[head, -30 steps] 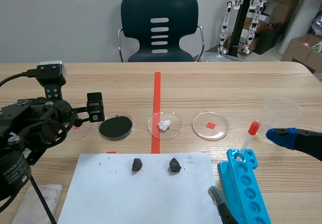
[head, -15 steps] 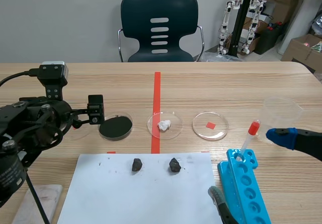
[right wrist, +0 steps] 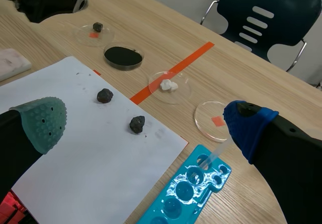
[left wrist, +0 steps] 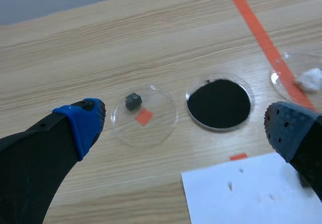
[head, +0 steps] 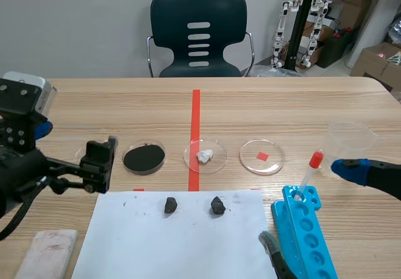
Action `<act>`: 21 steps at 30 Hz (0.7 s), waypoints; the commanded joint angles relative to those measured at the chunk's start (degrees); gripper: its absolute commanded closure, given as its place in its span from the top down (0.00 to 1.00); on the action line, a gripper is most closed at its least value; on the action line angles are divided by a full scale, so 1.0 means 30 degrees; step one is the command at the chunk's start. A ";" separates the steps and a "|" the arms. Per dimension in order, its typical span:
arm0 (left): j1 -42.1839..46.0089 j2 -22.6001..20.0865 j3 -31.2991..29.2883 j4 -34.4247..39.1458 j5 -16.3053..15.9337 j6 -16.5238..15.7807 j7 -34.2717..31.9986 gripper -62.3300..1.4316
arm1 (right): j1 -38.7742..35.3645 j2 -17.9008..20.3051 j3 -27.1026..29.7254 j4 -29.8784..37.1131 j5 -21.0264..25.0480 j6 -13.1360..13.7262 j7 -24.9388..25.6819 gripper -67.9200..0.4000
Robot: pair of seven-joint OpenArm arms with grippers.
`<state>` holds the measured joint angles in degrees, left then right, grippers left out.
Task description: Return to the home posture
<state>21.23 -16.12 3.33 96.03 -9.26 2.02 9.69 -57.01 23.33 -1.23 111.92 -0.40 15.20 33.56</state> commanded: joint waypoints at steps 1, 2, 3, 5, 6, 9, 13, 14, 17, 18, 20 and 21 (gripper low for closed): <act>0.1275 -0.0291 -0.0066 0.0925 -0.0044 -0.0022 -0.0962 1.00 | 0.0007 0.0000 0.0102 0.0423 0.0219 -0.0073 0.0284 1.00; 0.2149 -0.0444 -0.0066 0.1501 -0.0044 -0.0022 -0.1472 1.00 | 0.0007 0.0000 0.0102 0.0423 0.0219 -0.0073 0.0284 1.00; 0.3045 -0.0568 -0.0066 0.2055 -0.0036 -0.0029 -0.2011 1.00 | 0.0007 0.0000 0.0102 0.0423 0.0219 -0.0073 0.0284 1.00; 0.4430 -0.0721 -0.0066 0.2878 -0.0015 -0.0087 -0.2688 1.00 | 0.0007 0.0000 0.0102 0.0423 0.0219 -0.0073 0.0291 1.00; 0.5020 -0.0721 -0.0066 0.3191 0.0175 -0.0095 -0.2987 1.00 | 0.0007 0.0000 0.0102 0.0423 0.0219 -0.0073 0.0284 1.00; 0.6798 -0.0721 -0.0066 0.4014 0.1224 -0.0102 -0.4131 1.00 | 0.0007 0.0000 0.0102 0.0423 0.0219 -0.0073 0.0284 1.00; 0.8517 -0.0714 -0.0066 0.4524 0.2055 -0.0102 -0.5923 1.00 | 0.0007 0.0000 0.0102 0.0423 0.0219 -0.0073 0.0284 1.00; 0.8852 -0.0714 -0.0066 0.4575 0.2142 -0.0102 -0.6346 1.00 | 0.0007 0.0000 0.0102 0.0423 0.0219 -0.0073 0.0284 1.00; 0.9588 -0.0714 -0.0066 0.4641 0.2936 -0.0109 -0.7096 1.00 | 0.0007 0.0000 0.0102 0.0423 0.0219 -0.0073 0.0284 1.00; 0.9799 -0.0714 -0.0066 0.4641 0.3140 -0.0109 -0.7286 1.00 | 0.0007 0.0000 0.0102 0.0423 0.0219 -0.0073 0.0284 1.00; 1.0142 -0.0707 -0.0066 0.4641 0.3614 -0.0102 -0.7708 1.00 | 0.0007 0.0000 0.0102 0.0423 0.0219 -0.0073 0.0284 1.00; 1.0258 -0.0707 -0.0066 0.4641 0.3679 -0.0109 -0.7847 1.00 | 0.0007 0.0000 0.0102 0.0423 0.0219 -0.0073 0.0284 1.00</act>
<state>51.90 -18.41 3.33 108.92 2.04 1.48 -12.75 -57.04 23.33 -1.23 111.92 -0.43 15.25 33.54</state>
